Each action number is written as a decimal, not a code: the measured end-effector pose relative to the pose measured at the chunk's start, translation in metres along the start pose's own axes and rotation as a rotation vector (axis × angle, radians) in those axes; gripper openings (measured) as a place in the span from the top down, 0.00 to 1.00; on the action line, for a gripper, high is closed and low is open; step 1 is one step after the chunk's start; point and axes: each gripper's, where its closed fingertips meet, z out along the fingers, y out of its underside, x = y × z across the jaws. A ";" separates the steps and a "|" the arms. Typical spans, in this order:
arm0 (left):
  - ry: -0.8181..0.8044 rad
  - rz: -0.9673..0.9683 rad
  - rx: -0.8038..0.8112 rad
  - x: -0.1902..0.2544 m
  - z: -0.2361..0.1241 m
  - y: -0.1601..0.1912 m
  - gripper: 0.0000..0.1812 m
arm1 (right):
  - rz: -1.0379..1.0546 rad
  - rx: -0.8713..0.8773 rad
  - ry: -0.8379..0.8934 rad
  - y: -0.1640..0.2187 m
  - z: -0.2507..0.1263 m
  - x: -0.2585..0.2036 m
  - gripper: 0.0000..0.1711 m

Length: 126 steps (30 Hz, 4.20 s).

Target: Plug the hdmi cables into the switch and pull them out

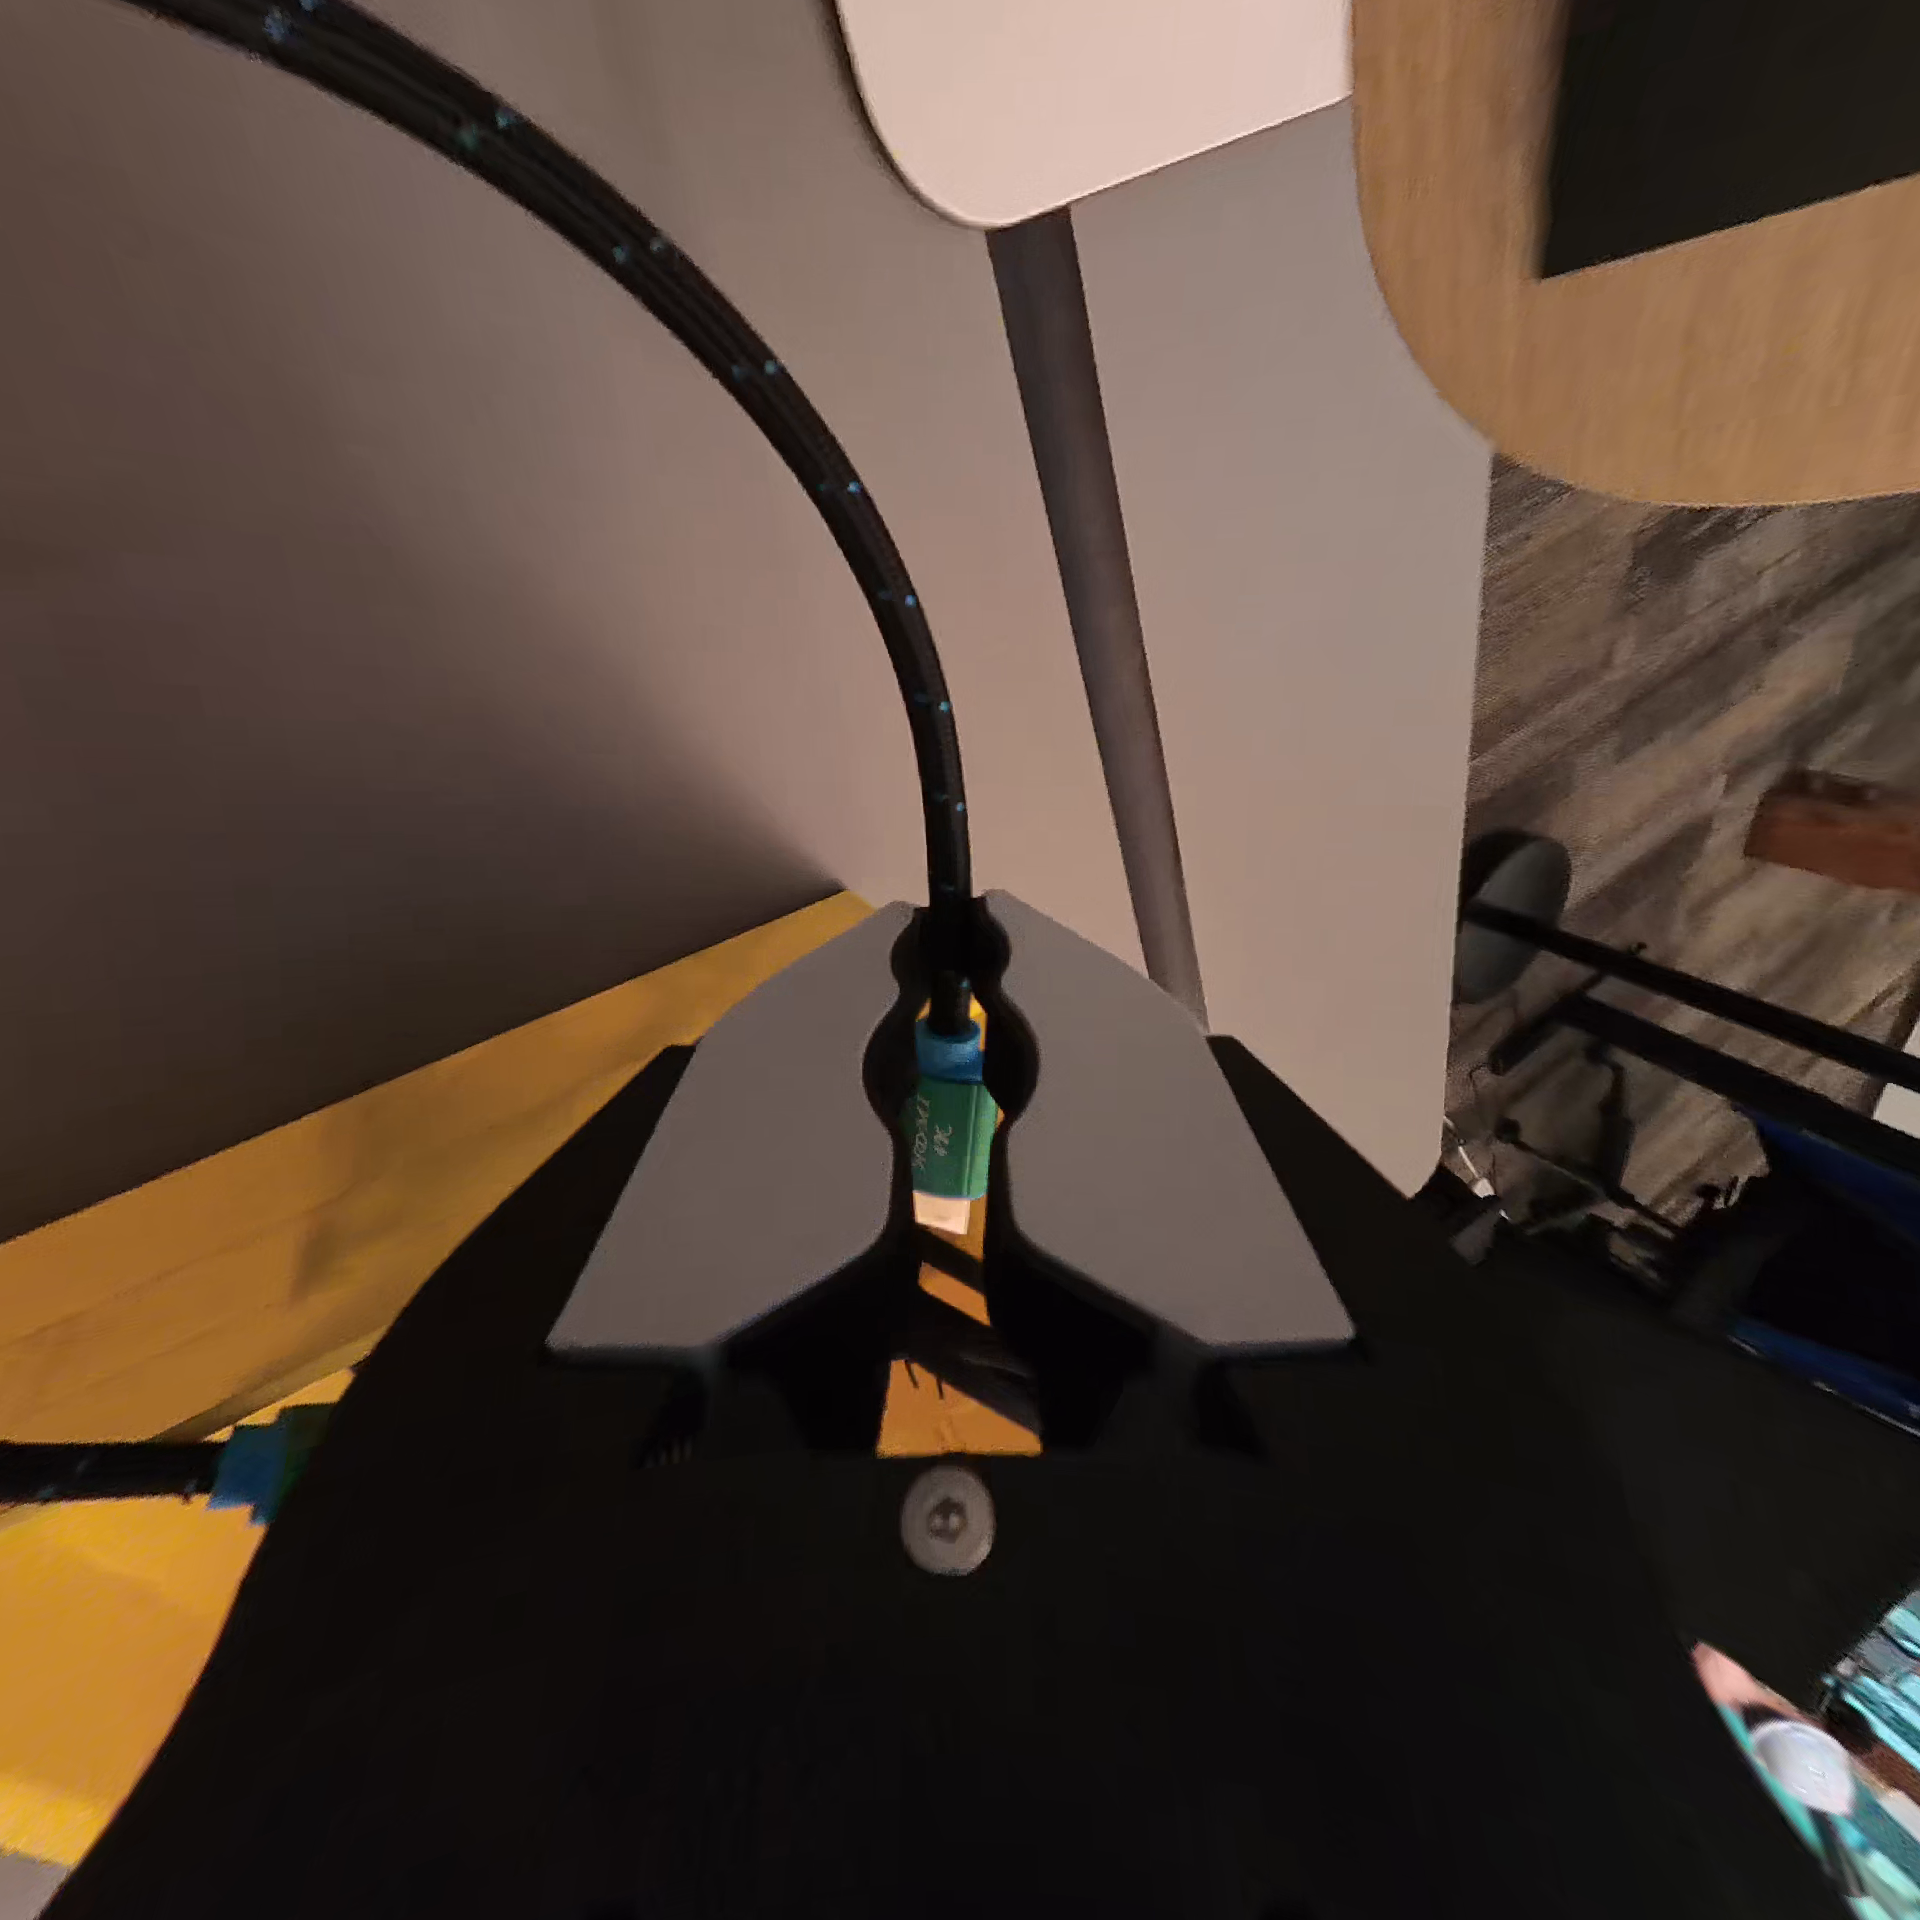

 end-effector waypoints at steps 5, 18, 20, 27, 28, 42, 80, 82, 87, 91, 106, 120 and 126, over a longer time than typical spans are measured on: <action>0.018 0.005 0.008 0.001 -0.006 -0.003 0.64 | 0.127 0.098 0.146 0.010 -0.044 0.038 0.95; 0.046 0.005 0.025 0.010 -0.008 -0.009 0.65 | 0.803 0.226 -0.390 0.149 -0.023 -0.005 0.95; 0.045 0.007 0.014 0.010 -0.005 -0.007 0.65 | 0.790 0.167 -0.472 0.153 -0.011 -0.026 0.94; 0.047 0.021 -0.021 0.014 0.002 -0.001 0.65 | 0.833 0.089 -0.637 0.146 0.008 -0.053 0.94; 0.047 0.019 -0.022 0.013 0.002 0.000 0.65 | 0.818 0.098 -0.629 0.144 0.010 -0.052 0.94; 0.062 0.030 -0.045 0.017 0.005 0.003 0.65 | 0.678 0.312 -0.379 0.137 -0.021 -0.014 0.85; -0.017 0.015 -0.078 -0.010 -0.008 0.010 0.65 | 0.815 0.718 0.178 0.161 -0.145 -0.007 0.72; -0.059 0.008 -0.064 -0.023 -0.015 0.009 0.65 | 0.754 0.950 0.334 0.151 -0.185 0.007 0.66; -0.278 0.059 0.157 -0.062 -0.059 -0.024 0.61 | 0.808 1.210 0.437 0.147 -0.232 0.020 0.54; -0.588 0.178 0.494 -0.086 -0.128 -0.063 0.66 | 0.958 1.415 0.552 0.156 -0.262 0.035 0.63; -0.499 0.168 0.436 -0.068 -0.107 -0.055 1.00 | 1.286 1.939 -0.041 0.072 -0.257 0.012 0.99; -0.484 0.025 0.349 -0.081 -0.085 -0.038 1.00 | 1.567 1.932 -0.271 0.028 -0.228 -0.019 0.99; -0.512 -0.119 0.367 -0.103 -0.087 -0.025 0.95 | 1.673 1.933 -0.218 0.036 -0.220 -0.023 0.99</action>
